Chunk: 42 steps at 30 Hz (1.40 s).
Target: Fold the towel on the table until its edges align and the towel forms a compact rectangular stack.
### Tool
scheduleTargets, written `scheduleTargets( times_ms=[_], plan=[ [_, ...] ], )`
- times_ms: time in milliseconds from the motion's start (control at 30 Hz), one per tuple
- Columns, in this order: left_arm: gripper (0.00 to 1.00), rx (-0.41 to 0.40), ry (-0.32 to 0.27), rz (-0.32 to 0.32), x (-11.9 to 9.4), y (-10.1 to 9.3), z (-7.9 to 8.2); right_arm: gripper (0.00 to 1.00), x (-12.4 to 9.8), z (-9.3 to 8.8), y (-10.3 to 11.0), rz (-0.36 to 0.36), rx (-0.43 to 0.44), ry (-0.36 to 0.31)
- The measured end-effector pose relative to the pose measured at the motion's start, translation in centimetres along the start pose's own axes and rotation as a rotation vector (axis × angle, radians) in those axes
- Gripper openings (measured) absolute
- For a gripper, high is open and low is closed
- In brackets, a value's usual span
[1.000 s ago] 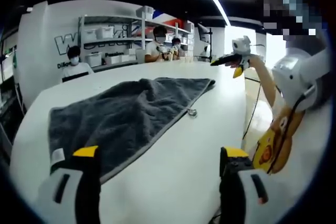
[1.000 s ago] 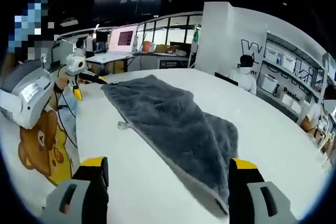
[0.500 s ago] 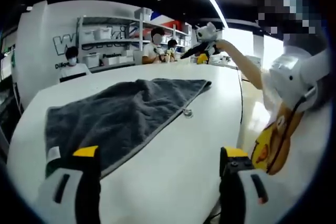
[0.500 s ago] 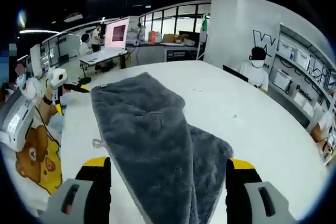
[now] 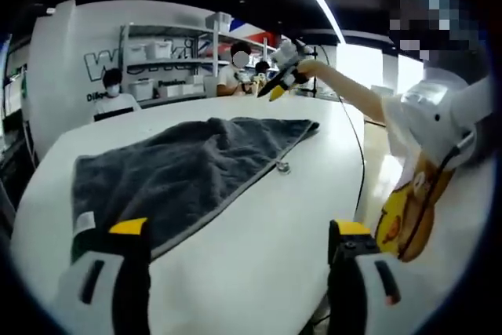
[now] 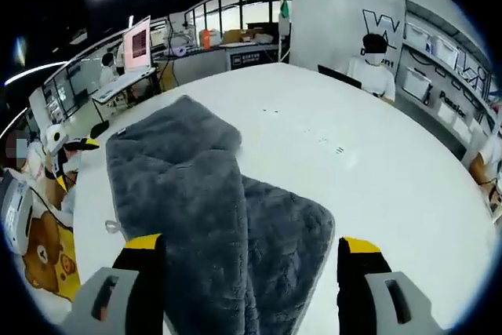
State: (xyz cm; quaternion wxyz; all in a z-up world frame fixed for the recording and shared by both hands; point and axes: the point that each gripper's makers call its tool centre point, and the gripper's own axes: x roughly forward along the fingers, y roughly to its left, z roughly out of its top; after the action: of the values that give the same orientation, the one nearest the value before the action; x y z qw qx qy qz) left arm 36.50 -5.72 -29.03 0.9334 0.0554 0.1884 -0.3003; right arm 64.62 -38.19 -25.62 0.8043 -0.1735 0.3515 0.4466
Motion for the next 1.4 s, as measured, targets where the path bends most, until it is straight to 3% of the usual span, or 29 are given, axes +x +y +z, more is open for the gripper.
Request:
scheduleTargets(
  times_ms=[700,967,1200,1400],
  plan=[
    [0.98,-0.012,-0.007,0.007,0.2,0.2,-0.1,0.92,4.8,-0.3,-3.8,-0.027,0.034,0.108],
    [0.98,-0.023,-0.01,0.014,0.2,0.4,-0.3,0.9,6.1,-0.5,-4.1,-0.026,0.031,0.134],
    [0.98,-0.022,-0.016,0.014,0.1,0.4,-0.3,0.87,6.7,-0.6,-4.7,-0.037,0.034,0.146],
    [0.98,-0.027,-0.018,0.018,-0.1,0.5,-0.5,0.78,7.4,-0.7,-5.7,-0.05,0.024,0.153]
  ],
)
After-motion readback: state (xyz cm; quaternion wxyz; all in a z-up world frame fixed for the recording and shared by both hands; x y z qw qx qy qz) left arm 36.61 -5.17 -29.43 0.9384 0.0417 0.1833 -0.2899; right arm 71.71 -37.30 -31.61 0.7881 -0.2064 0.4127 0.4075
